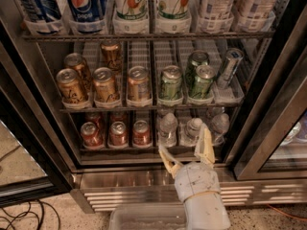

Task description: Pick green can from middle shelf of fridge

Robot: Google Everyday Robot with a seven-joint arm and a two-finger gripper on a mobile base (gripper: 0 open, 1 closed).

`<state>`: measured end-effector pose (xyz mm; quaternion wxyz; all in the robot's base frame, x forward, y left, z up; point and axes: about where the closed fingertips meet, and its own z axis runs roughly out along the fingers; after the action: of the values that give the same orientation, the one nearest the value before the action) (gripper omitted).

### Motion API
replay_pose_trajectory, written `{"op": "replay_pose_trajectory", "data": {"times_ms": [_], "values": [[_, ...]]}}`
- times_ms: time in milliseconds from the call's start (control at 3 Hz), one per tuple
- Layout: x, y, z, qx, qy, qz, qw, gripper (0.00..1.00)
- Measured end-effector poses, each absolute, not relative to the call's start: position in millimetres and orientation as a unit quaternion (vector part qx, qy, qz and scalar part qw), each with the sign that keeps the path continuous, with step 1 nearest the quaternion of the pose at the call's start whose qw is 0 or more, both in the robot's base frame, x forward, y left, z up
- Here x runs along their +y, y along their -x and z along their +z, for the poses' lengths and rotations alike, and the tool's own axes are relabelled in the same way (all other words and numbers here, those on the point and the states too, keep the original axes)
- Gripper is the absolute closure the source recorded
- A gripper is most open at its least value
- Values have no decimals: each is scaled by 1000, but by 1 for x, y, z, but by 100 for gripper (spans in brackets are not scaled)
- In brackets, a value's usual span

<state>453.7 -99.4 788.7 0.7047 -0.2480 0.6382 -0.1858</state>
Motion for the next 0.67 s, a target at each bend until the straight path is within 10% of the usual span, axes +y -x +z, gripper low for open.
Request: {"op": "replay_pose_trajectory", "data": {"times_ms": [667], "values": [[-140, -475, 803, 643, 176, -258, 700, 50]]}}
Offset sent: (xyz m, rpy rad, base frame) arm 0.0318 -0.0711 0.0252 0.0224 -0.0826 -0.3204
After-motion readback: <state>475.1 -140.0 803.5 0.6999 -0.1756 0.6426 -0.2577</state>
